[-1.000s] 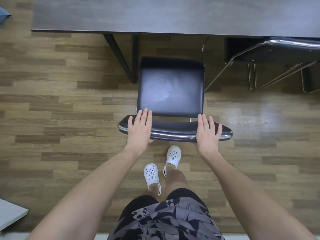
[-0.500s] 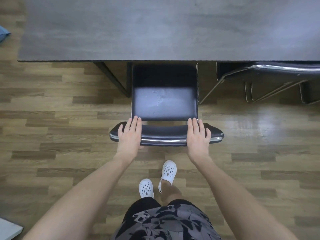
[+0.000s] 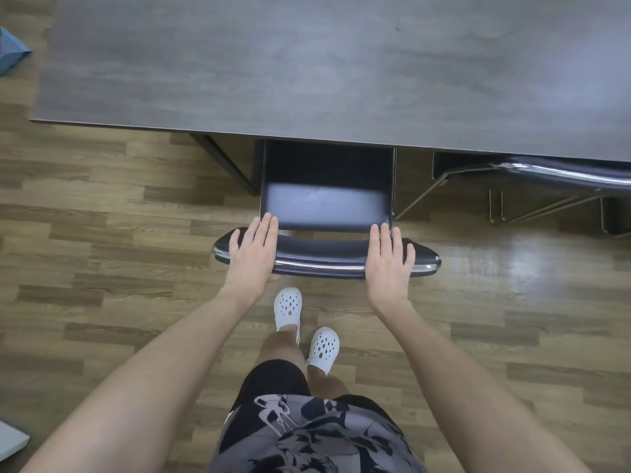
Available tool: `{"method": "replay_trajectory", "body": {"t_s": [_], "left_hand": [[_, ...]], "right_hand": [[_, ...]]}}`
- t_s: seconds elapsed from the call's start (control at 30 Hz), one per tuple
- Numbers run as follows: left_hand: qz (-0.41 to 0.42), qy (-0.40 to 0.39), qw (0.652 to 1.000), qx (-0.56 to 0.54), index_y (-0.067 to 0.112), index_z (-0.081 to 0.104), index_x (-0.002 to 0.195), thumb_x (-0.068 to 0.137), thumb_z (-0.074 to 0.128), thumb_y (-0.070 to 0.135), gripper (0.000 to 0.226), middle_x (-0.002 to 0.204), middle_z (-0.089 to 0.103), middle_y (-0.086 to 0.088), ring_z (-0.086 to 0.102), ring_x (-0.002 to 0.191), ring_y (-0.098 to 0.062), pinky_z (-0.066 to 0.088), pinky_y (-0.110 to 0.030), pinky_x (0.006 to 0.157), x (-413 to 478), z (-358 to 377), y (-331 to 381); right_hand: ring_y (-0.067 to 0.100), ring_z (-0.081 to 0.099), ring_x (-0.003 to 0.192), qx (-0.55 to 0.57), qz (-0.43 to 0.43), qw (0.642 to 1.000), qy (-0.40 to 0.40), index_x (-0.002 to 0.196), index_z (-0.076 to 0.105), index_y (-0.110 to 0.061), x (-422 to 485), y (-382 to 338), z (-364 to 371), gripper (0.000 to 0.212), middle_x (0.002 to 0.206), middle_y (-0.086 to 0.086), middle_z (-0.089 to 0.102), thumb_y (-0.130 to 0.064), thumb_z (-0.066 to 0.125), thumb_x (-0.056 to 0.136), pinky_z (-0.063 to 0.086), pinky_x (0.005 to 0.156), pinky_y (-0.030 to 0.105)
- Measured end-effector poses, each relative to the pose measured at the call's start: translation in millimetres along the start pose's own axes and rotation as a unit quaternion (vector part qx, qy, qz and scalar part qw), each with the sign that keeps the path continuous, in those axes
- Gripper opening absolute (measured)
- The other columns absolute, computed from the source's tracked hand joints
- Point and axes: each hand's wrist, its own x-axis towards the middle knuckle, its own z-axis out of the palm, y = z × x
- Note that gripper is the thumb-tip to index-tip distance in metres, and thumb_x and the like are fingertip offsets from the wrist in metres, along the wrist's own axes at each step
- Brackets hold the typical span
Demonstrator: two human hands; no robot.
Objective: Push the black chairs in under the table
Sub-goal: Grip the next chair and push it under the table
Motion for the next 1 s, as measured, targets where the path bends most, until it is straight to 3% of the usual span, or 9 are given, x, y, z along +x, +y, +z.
{"method": "replay_trajectory", "body": {"t_s": [0.23,0.4,1.0], "left_hand": [[-0.012,0.01,1.0,0.021,0.01,-0.002,0.154,0.074,0.081,0.036,0.119,0.164,0.002,-0.003,0.007,0.15,-0.02,0.018,-0.045,0.117,21,-10,-1],[-0.011,0.008,1.0,0.015,0.009,-0.003,0.154,0.069,0.082,0.047,0.127,0.164,0.002,-0.004,0.001,0.151,-0.021,0.013,-0.05,0.117,36,-16,-3],[-0.006,0.021,1.0,-0.001,0.007,-0.012,0.152,0.069,0.081,0.048,0.131,0.163,-0.007,-0.008,-0.006,0.15,-0.027,0.008,-0.05,0.118,93,-42,-15]], "right_hand": [[0.03,0.016,0.148,0.015,-0.002,1.0,0.018,0.154,0.014,-0.008,24,0,-8,0.093,0.16,0.011,0.019,0.007,0.066,0.077,0.016,0.116,0.051],[0.029,0.014,0.149,0.019,-0.004,1.0,0.021,0.154,0.012,-0.009,38,-1,-14,0.088,0.161,0.01,0.018,0.005,0.06,0.082,0.014,0.117,0.052],[0.03,0.005,0.15,0.016,0.002,1.0,0.025,0.155,0.006,-0.008,96,-9,-38,0.098,0.162,0.012,0.009,0.01,0.064,0.078,0.01,0.118,0.05]]}}
